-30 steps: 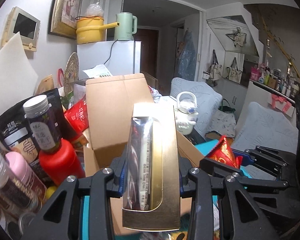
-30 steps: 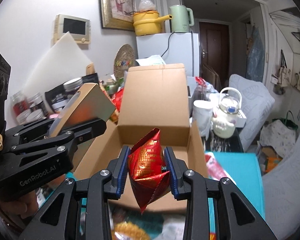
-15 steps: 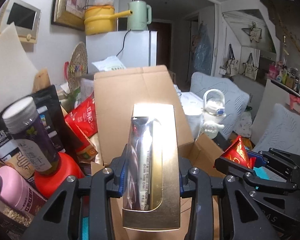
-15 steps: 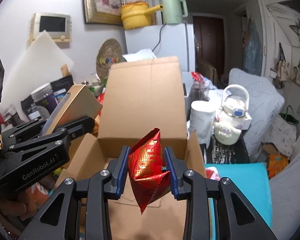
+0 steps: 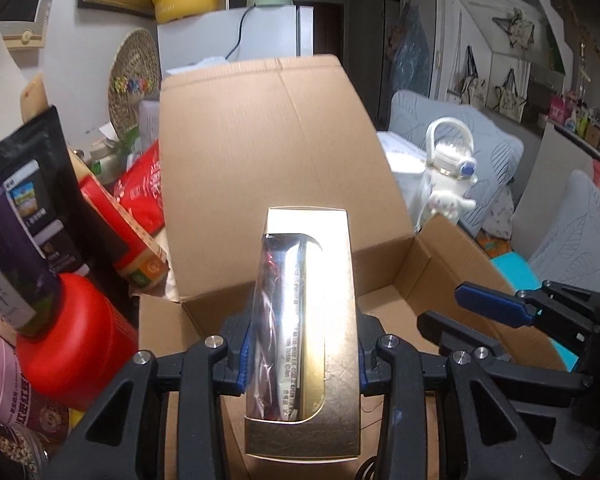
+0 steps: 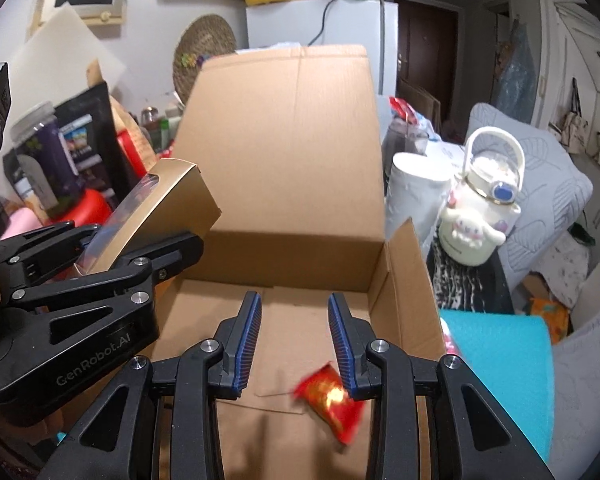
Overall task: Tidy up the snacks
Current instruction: 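Open the right tool to drop the candy while the left tool lowers the gold box into the box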
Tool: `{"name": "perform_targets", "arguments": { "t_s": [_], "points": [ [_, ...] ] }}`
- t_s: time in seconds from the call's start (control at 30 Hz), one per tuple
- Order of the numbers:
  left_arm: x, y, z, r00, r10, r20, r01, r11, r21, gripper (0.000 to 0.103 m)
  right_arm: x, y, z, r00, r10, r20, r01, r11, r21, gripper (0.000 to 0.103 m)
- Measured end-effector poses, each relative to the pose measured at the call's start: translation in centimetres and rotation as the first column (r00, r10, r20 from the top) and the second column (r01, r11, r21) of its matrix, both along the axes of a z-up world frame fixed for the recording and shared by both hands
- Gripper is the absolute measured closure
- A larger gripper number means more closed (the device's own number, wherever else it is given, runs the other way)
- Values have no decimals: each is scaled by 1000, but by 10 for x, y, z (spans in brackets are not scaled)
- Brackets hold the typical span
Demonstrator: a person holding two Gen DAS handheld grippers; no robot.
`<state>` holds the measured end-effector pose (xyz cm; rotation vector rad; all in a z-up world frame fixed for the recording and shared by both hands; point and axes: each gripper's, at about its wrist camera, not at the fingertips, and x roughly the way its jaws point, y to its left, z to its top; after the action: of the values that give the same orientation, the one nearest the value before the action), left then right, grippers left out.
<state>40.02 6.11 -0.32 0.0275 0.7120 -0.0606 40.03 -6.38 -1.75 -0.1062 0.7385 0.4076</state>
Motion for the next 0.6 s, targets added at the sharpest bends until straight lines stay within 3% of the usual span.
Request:
{"name": "perform_targets", "arguments": {
  "t_s": [0.37,0.6],
  "points": [
    [16,-7,-21,992,39,-116,-34,998,47,65,7,-5,-10,998,-46,-40,44,998,-48,66],
    [18,-6,-28,987,64,-145,-54,996,74,64,9,-8,-10,996,-71,-49,67,996,-64,62]
  ]
}}
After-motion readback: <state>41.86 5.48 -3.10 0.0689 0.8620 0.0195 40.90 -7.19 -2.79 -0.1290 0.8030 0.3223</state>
